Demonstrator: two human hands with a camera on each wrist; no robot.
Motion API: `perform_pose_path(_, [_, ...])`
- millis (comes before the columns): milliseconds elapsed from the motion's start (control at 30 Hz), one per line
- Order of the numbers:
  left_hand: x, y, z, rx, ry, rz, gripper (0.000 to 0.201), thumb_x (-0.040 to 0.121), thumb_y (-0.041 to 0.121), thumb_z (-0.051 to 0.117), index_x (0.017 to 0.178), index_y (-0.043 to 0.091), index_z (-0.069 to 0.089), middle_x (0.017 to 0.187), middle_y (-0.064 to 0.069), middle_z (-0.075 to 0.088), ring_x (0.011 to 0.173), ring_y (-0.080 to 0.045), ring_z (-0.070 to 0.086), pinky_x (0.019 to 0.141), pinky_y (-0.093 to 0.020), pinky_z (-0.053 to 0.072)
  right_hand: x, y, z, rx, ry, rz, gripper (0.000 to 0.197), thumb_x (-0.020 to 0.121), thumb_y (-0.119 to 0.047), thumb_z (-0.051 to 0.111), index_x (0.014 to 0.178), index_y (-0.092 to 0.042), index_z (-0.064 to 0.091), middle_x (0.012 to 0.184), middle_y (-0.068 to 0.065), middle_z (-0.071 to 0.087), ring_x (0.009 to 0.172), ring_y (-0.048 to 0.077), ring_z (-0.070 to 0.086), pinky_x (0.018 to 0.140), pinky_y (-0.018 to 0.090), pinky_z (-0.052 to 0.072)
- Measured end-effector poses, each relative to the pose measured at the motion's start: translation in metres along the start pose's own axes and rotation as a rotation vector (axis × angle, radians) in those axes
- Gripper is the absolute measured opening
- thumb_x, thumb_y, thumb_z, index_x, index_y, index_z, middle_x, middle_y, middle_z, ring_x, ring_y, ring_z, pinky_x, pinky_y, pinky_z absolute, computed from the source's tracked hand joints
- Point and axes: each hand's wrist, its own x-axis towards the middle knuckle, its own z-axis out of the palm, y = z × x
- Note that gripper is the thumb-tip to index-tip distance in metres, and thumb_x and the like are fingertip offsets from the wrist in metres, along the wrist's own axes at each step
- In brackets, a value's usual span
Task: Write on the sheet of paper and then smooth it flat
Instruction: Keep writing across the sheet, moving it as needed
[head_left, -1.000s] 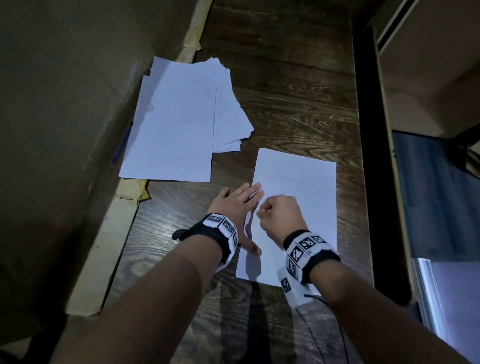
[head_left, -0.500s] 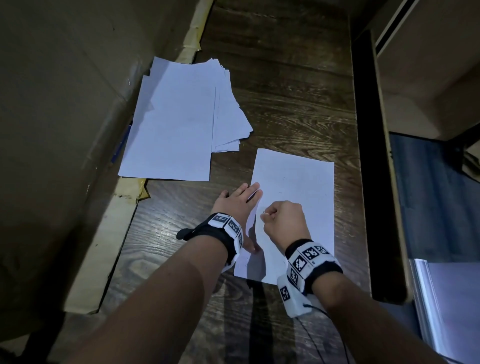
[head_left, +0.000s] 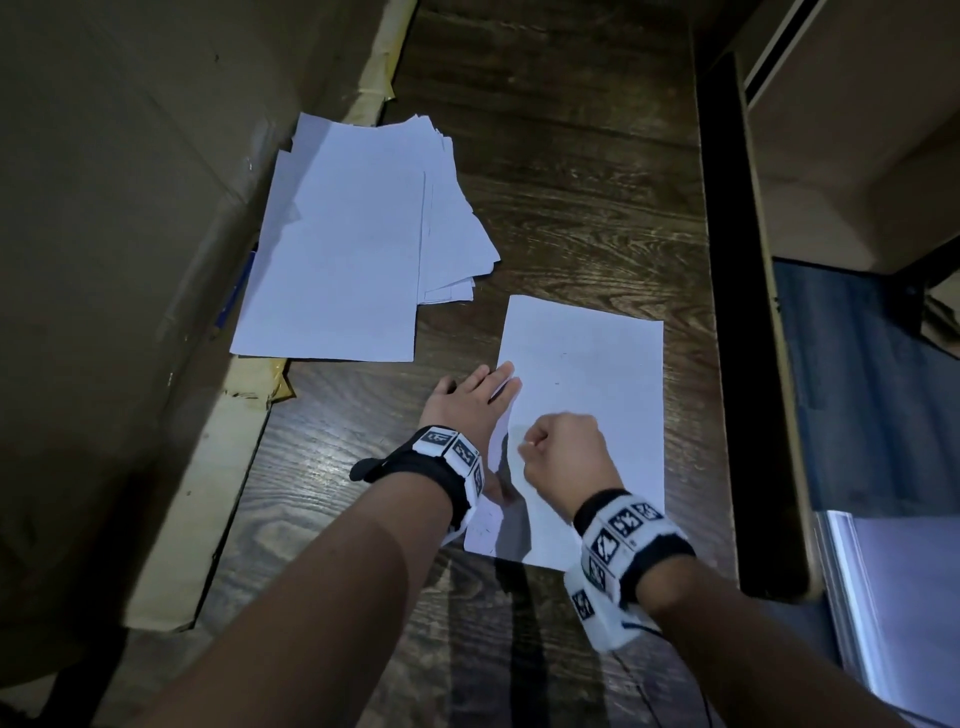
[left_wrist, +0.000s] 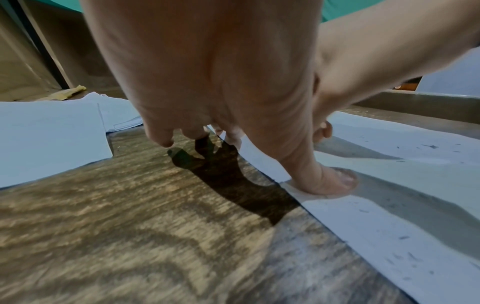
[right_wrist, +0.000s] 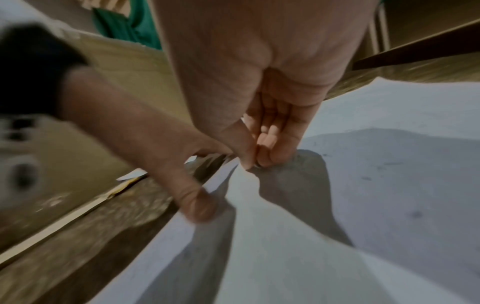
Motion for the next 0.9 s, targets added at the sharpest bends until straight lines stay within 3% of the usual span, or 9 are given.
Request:
perform_pose_path(67, [0.0, 0.0, 0.0, 0.0, -0.007, 0.003, 0.15, 0.06, 0.082, 0.076, 0.16, 0.022, -0.018, 0.167, 0.006, -0.025, 0.156, -0.02, -0.014, 0.125, -0.051, 0.009, -0.001, -0.001, -0.003, -0.019, -0.032, -0.032, 0.008, 0.084, -0.02, 0.065, 0.078, -0.017, 0.071, 0.079, 0.0, 0.068, 0.077, 0.022, 0.067, 0.074, 0.037, 0.059])
perform_pose_path(233, [-0.002, 0.001, -0.003, -0.004, -0.01, 0.009, 0.146, 0.063, 0.082, 0.074, 0.16, 0.022, -0.018, 0.167, 0.006, -0.025, 0.156, -0.02, -0.014, 0.125, -0.05, 0.008, 0.04, -0.012, -0.013, 0.011, 0.117, -0.004, 0.008, 0.083, -0.018, 0.066, 0.079, -0.013, 0.072, 0.084, 0.007, 0.07, 0.078, 0.027, 0.066, 0.074, 0.036, 0.058])
perform_pose_path(433, [-0.001, 0.0, 0.0, -0.017, -0.007, 0.002, 0.15, 0.061, 0.081, 0.076, 0.16, 0.022, -0.018, 0.166, 0.006, -0.027, 0.156, -0.02, -0.014, 0.125, -0.051, 0.009, -0.004, -0.003, -0.001, -0.047, -0.044, -0.062, 0.01, 0.084, -0.019, 0.064, 0.076, -0.016, 0.069, 0.076, -0.001, 0.067, 0.073, 0.021, 0.065, 0.071, 0.036, 0.058])
perform_pose_path(567, [-0.004, 0.002, -0.004, -0.021, -0.005, 0.007, 0.146, 0.065, 0.079, 0.076, 0.16, 0.021, -0.018, 0.167, 0.006, -0.025, 0.155, -0.019, -0.015, 0.125, -0.05, 0.008, 0.037, -0.013, -0.01, -0.052, 0.052, -0.031, 0.01, 0.082, -0.018, 0.066, 0.075, -0.012, 0.071, 0.078, 0.005, 0.068, 0.074, 0.025, 0.065, 0.072, 0.037, 0.059])
perform_pose_path(767, [0.0, 0.0, 0.001, -0.025, 0.009, -0.001, 0.145, 0.066, 0.074, 0.08, 0.16, 0.023, -0.017, 0.167, 0.007, -0.025, 0.155, -0.019, -0.015, 0.125, -0.05, 0.009, -0.003, -0.005, 0.003, -0.09, -0.063, -0.069, 0.013, 0.083, -0.015, 0.061, 0.072, -0.011, 0.067, 0.075, 0.006, 0.066, 0.071, 0.027, 0.064, 0.068, 0.039, 0.058])
perform_pose_path(900, [-0.004, 0.001, -0.002, -0.05, -0.001, 0.016, 0.146, 0.064, 0.078, 0.077, 0.161, 0.021, -0.015, 0.167, 0.006, -0.024, 0.156, -0.02, -0.014, 0.125, -0.052, 0.008, 0.028, -0.016, -0.007, -0.08, 0.012, -0.053, 0.012, 0.082, -0.015, 0.063, 0.073, -0.013, 0.071, 0.078, 0.007, 0.068, 0.074, 0.026, 0.065, 0.07, 0.037, 0.059])
